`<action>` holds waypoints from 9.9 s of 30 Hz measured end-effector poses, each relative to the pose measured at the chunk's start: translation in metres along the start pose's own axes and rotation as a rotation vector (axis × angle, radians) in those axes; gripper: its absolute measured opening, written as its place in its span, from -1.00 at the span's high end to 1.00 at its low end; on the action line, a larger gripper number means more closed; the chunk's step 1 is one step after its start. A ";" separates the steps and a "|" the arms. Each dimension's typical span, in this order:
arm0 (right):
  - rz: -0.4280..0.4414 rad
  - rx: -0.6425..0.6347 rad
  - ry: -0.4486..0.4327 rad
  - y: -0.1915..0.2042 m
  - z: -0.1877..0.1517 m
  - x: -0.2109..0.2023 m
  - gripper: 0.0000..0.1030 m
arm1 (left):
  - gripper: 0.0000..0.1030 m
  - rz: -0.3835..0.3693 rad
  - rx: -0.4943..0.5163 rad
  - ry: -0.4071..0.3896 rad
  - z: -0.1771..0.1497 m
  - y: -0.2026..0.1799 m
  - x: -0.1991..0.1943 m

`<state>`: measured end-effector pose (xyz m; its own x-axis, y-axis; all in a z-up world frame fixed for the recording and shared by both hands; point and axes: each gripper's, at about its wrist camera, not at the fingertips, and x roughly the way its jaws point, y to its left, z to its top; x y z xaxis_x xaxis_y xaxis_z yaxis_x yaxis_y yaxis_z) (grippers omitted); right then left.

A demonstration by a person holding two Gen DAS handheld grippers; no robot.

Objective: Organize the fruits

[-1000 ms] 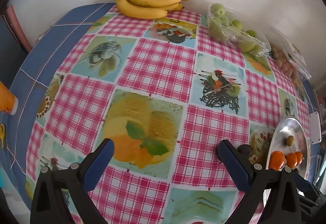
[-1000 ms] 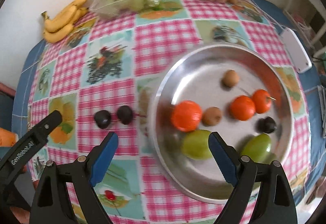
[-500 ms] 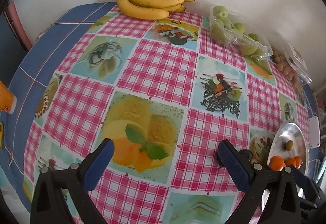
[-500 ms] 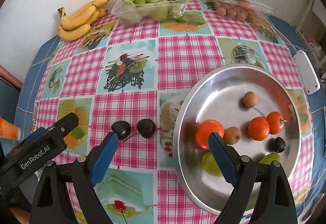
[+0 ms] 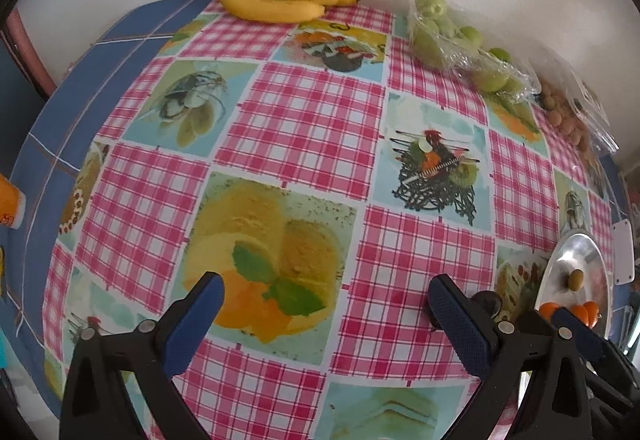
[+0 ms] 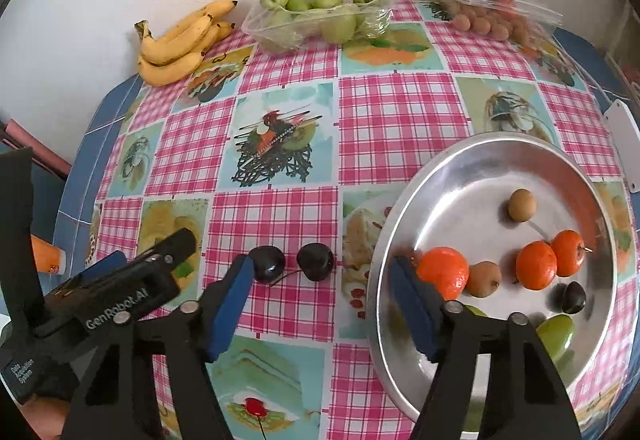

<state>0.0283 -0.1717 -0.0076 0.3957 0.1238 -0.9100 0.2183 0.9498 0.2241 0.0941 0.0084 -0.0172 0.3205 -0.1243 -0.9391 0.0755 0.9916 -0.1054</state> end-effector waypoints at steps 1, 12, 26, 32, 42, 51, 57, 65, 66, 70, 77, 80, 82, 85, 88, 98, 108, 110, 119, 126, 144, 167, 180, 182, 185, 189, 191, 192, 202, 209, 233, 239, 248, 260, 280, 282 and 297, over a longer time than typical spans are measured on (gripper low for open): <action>0.010 -0.004 0.004 0.001 0.001 0.001 -0.03 | -1.00 -0.002 0.000 0.007 0.001 -0.001 0.002; 0.010 -0.045 0.038 0.012 0.011 0.019 0.41 | -1.00 0.017 -0.013 0.062 0.005 -0.001 0.020; -0.061 -0.054 0.100 0.012 0.007 0.046 0.43 | -1.00 -0.011 -0.049 0.080 0.007 -0.001 0.030; -0.058 -0.045 0.110 0.011 0.007 0.052 0.43 | -1.00 -0.023 -0.045 0.080 0.007 -0.002 0.032; -0.042 -0.029 0.106 0.010 0.006 0.051 0.51 | -1.00 -0.040 -0.044 0.072 0.007 -0.004 0.028; -0.024 -0.007 0.099 0.005 0.005 0.045 0.51 | -0.98 -0.059 -0.042 0.060 0.007 -0.006 0.022; 0.001 0.002 0.083 0.003 0.006 0.035 0.51 | -0.98 -0.068 -0.049 0.043 0.009 -0.007 0.015; 0.019 0.033 0.046 -0.006 0.010 0.012 0.51 | -0.97 -0.069 -0.023 0.028 0.009 -0.015 0.011; 0.021 0.042 0.043 -0.009 0.010 0.009 0.51 | -0.96 -0.069 -0.018 0.029 0.010 -0.019 0.012; 0.032 0.070 0.023 -0.021 0.012 -0.004 0.51 | -0.85 -0.079 0.011 0.036 0.006 -0.027 0.013; 0.034 0.102 -0.020 -0.041 0.008 -0.027 0.51 | -0.53 -0.132 0.040 0.068 0.000 -0.044 0.018; 0.032 0.117 -0.029 -0.048 0.007 -0.031 0.51 | -0.33 -0.147 0.063 0.094 -0.005 -0.055 0.024; 0.034 0.129 -0.028 -0.053 0.007 -0.032 0.51 | -0.22 -0.146 0.083 0.109 -0.010 -0.062 0.027; 0.034 0.138 -0.026 -0.057 0.007 -0.032 0.51 | 0.05 -0.135 0.102 0.116 -0.015 -0.068 0.029; 0.035 0.138 -0.025 -0.058 0.006 -0.032 0.52 | 0.31 -0.150 0.110 0.118 -0.017 -0.070 0.030; 0.047 0.157 -0.034 -0.064 0.004 -0.036 0.52 | 0.41 -0.157 0.115 0.093 -0.015 -0.074 0.024; 0.067 0.222 -0.045 -0.086 0.001 -0.042 0.52 | 0.42 -0.220 0.135 0.029 -0.012 -0.079 -0.009; 0.049 0.246 -0.048 -0.094 -0.001 -0.044 0.52 | 0.42 -0.236 0.161 0.008 -0.013 -0.086 -0.020; -0.029 0.373 -0.029 -0.146 -0.008 -0.047 0.51 | 0.41 -0.287 0.348 0.039 -0.042 -0.146 -0.031; -0.047 0.370 -0.015 -0.149 -0.012 -0.049 0.51 | 0.41 -0.268 0.425 0.066 -0.057 -0.165 -0.023; -0.077 0.335 0.042 -0.142 -0.012 -0.034 0.51 | 0.41 -0.241 0.428 0.091 -0.059 -0.165 -0.013; -0.073 0.338 0.001 -0.142 -0.010 -0.041 0.50 | 0.01 -0.255 0.420 0.091 -0.058 -0.164 -0.018; -0.119 0.319 0.030 -0.138 -0.009 -0.033 0.10 | -0.77 -0.042 0.255 -0.005 -0.029 -0.116 -0.017; -0.128 0.312 0.034 -0.138 -0.009 -0.031 -0.01 | -0.89 -0.034 0.232 -0.011 -0.027 -0.110 -0.017; -0.135 0.308 0.040 -0.137 -0.008 -0.029 -0.07 | -1.00 -0.016 0.217 -0.027 -0.024 -0.105 -0.018; -0.141 0.293 0.058 -0.135 -0.008 -0.025 -0.09 | -1.00 0.014 0.218 -0.043 -0.023 -0.103 -0.018; -0.147 0.288 0.062 -0.133 -0.008 -0.024 -0.14 | -1.00 0.024 0.214 -0.047 -0.023 -0.102 -0.017; -0.151 0.283 0.062 -0.132 -0.007 -0.023 -0.17 | -1.00 0.027 0.212 -0.048 -0.023 -0.101 -0.016; -0.217 0.233 0.094 -0.129 -0.006 -0.015 -0.88 | -1.00 0.031 0.181 -0.063 -0.020 -0.093 -0.016; -0.238 0.217 0.089 -0.127 -0.005 -0.014 -0.89 | -1.00 0.009 0.161 -0.074 -0.018 -0.088 -0.017; -0.259 0.161 0.061 -0.106 -0.022 -0.026 -0.89 | -1.00 0.209 0.120 -0.082 -0.020 -0.068 -0.012; -0.269 0.150 0.057 -0.099 -0.033 -0.029 -0.89 | -1.00 0.229 0.118 -0.077 -0.028 -0.061 -0.013; -0.280 0.126 0.033 -0.089 -0.050 -0.039 -0.89 | -1.00 0.216 0.077 -0.013 -0.045 -0.041 -0.017; -0.279 0.118 0.013 -0.084 -0.082 -0.053 -0.89 | -1.00 0.190 0.076 -0.048 -0.078 -0.017 -0.056; -0.293 0.105 -0.049 -0.077 -0.096 -0.072 -0.89 | -1.00 0.138 0.074 -0.067 -0.099 -0.007 -0.073; -0.294 0.102 -0.051 -0.076 -0.096 -0.072 -0.89 | -1.00 0.142 0.078 -0.068 -0.099 -0.008 -0.073; -0.297 0.099 -0.049 -0.074 -0.095 -0.071 -0.89 | -1.00 0.144 0.085 -0.073 -0.099 -0.009 -0.075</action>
<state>-0.1009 -0.2232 0.0070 0.3437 -0.1710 -0.9234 0.4159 0.9093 -0.0136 -0.0244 0.0121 0.0214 0.4009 0.0138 -0.9160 0.1022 0.9930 0.0597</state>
